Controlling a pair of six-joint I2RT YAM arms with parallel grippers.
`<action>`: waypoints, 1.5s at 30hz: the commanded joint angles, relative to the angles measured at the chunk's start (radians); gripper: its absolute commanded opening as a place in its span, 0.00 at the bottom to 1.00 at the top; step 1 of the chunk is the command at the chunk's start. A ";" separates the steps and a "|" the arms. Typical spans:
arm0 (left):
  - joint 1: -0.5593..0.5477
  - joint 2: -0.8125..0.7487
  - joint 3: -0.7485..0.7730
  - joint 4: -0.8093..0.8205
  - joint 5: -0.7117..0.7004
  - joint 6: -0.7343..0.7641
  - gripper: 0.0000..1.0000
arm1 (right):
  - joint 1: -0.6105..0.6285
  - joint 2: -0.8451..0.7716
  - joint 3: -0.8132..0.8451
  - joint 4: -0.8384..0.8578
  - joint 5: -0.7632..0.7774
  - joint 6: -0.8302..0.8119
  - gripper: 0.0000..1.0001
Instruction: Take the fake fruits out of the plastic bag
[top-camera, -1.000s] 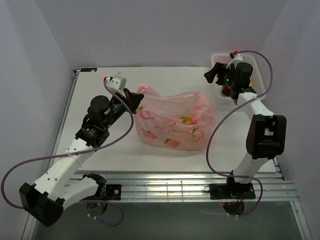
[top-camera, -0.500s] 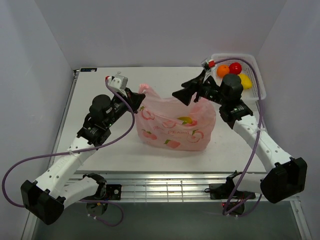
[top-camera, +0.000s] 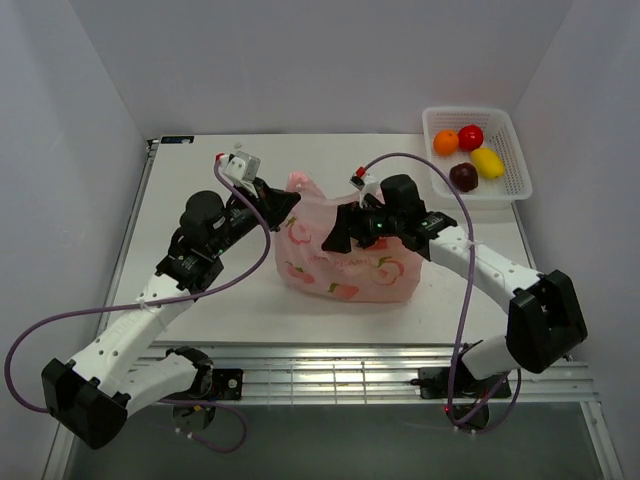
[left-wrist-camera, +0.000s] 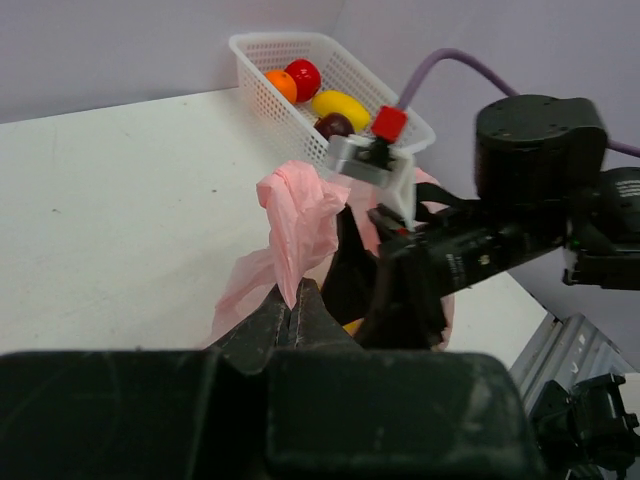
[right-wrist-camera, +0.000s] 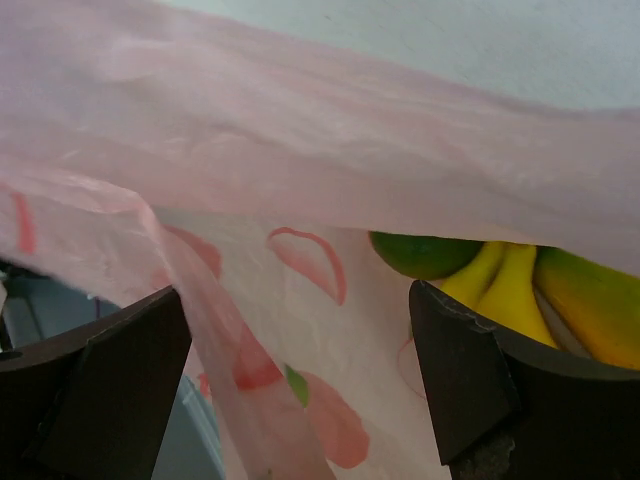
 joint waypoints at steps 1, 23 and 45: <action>-0.012 -0.006 -0.005 0.027 0.046 -0.017 0.00 | 0.046 0.100 0.087 -0.056 0.208 0.047 0.90; -0.035 -0.014 -0.018 0.034 0.012 -0.010 0.00 | 0.215 0.050 0.044 0.014 0.470 -0.045 0.90; -0.071 -0.066 -0.031 0.043 0.020 -0.007 0.00 | 0.114 0.079 0.020 -0.140 0.613 0.062 0.90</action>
